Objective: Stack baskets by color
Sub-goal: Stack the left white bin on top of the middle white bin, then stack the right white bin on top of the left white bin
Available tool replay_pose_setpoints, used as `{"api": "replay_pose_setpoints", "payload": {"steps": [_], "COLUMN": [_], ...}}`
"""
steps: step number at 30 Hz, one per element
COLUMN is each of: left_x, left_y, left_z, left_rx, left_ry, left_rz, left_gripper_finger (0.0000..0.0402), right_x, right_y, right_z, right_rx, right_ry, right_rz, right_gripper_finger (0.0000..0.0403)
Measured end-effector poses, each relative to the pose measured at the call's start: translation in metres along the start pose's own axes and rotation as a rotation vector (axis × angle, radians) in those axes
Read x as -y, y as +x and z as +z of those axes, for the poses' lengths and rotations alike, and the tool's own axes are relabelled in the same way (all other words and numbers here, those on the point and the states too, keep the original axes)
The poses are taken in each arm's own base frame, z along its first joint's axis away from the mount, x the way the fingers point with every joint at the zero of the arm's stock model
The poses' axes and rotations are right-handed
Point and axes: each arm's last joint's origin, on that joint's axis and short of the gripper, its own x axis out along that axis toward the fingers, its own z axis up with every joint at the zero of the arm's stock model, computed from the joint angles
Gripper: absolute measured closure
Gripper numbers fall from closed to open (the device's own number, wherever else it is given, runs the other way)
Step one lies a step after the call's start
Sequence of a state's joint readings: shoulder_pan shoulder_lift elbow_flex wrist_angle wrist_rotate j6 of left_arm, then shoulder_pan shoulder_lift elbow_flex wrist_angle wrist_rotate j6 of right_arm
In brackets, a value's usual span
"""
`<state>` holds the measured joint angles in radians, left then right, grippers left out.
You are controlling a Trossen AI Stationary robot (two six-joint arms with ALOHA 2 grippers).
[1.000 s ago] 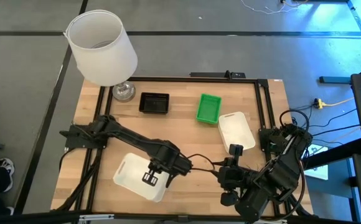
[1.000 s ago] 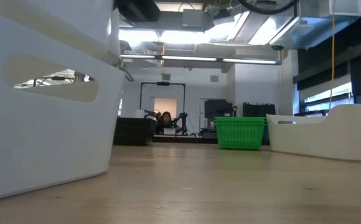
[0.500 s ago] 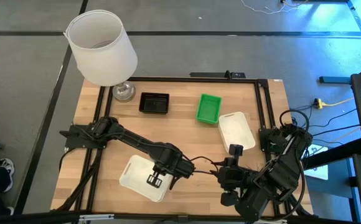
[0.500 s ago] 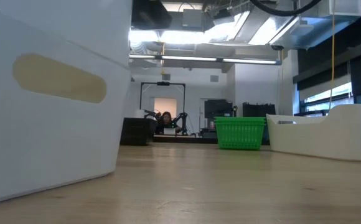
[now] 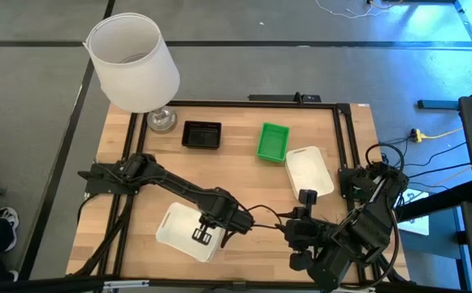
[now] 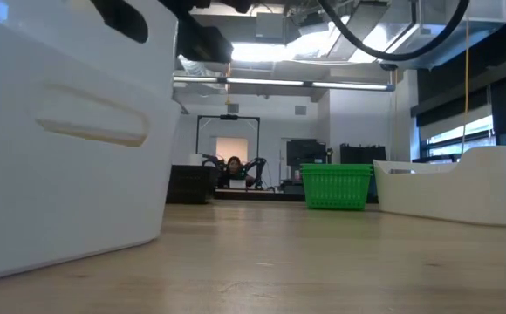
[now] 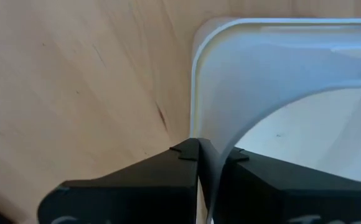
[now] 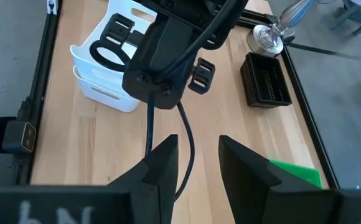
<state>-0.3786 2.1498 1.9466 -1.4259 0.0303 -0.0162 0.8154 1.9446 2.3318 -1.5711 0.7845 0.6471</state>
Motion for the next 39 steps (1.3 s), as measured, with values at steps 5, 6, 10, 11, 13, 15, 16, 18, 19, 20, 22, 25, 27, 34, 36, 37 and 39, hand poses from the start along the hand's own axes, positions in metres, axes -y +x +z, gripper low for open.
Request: {"api": "replay_pose_setpoints", "payload": {"steps": [5, 6, 10, 11, 13, 15, 16, 18, 19, 20, 22, 25, 27, 34, 36, 37, 39], "left_x": [-0.001, 0.000, 0.000, 0.000, 0.000, -0.001, -0.001, -0.001, -0.001, -0.001, -0.001, 0.000, 0.000, 0.007, 0.009, 0.011, 0.015], "left_y": [0.000, 0.000, 0.000, 0.000, 0.000, 0.000, 0.000, 0.000, 0.000, -0.001, -0.005, -0.016, -0.025, -0.073, -0.085, -0.091, -0.105], "left_z": [0.003, 0.003, 0.003, 0.004, 0.003, 0.004, 0.004, 0.003, 0.002, 0.002, 0.000, -0.003, -0.006, -0.021, -0.028, -0.033, -0.044], "left_rx": [0.027, 0.034, 0.034, 0.036, 0.035, 0.037, 0.037, 0.037, 0.031, 0.026, 0.036, 0.075, 0.093, 0.253, 0.288, 0.308, 0.348], "left_ry": [0.037, 0.037, 0.047, 0.046, 0.046, 0.035, 0.022, -0.005, -0.009, -0.022, -0.043, -0.027, -0.028, -0.019, -0.014, -0.014, -0.023], "left_rz": [0.009, 0.006, 0.004, 0.004, 0.004, 0.015, 0.021, 0.024, 0.022, 0.017, 0.016, 0.036, 0.062, 0.067, 0.069, 0.078, 0.107], "left_gripper_finger": [0.0399, 0.0395, 0.0372, 0.0365, 0.0351, 0.0339, 0.0334, 0.0329, 0.0328, 0.0328, 0.0327, 0.0327, 0.0327, 0.0328, 0.0330, 0.0331, 0.0331], "right_x": [0.000, 0.000, 0.000, 0.000, 0.000, 0.000, 0.000, 0.000, 0.000, 0.000, 0.000, 0.002, 0.003, 0.008, 0.010, 0.012, 0.015], "right_y": [0.000, 0.000, 0.000, 0.000, 0.000, 0.000, 0.000, 0.000, 0.000, 0.000, 0.000, 0.001, 0.003, 0.009, 0.010, 0.009, 0.007], "right_z": [0.000, 0.000, 0.000, 0.000, 0.000, 0.000, 0.000, 0.000, 0.000, 0.000, 0.000, 0.001, 0.002, 0.005, 0.006, 0.006, 0.006], "right_rx": [0.000, 0.000, 0.000, 0.000, 0.000, 0.000, 0.000, 0.000, 0.000, 0.000, 0.009, 0.018, 0.010, -0.027, -0.033, -0.034, -0.030], "right_ry": [-0.001, -0.001, -0.001, -0.001, -0.001, 0.000, 0.000, 0.000, 0.003, 0.012, 0.055, 0.120, 0.141, 0.206, 0.205, 0.203, 0.205], "right_rz": [0.000, 0.000, 0.000, 0.000, 0.000, 0.000, 0.000, 0.000, 0.000, -0.001, -0.012, -0.025, -0.022, -0.005, -0.002, 0.001, 0.005], "right_gripper_finger": [0.0286, 0.0286, 0.0286, 0.0286, 0.0286, 0.0286, 0.0286, 0.0286, 0.0286, 0.0286, 0.0286, 0.0286, 0.0286, 0.0286, 0.0286, 0.0286, 0.0286]}}
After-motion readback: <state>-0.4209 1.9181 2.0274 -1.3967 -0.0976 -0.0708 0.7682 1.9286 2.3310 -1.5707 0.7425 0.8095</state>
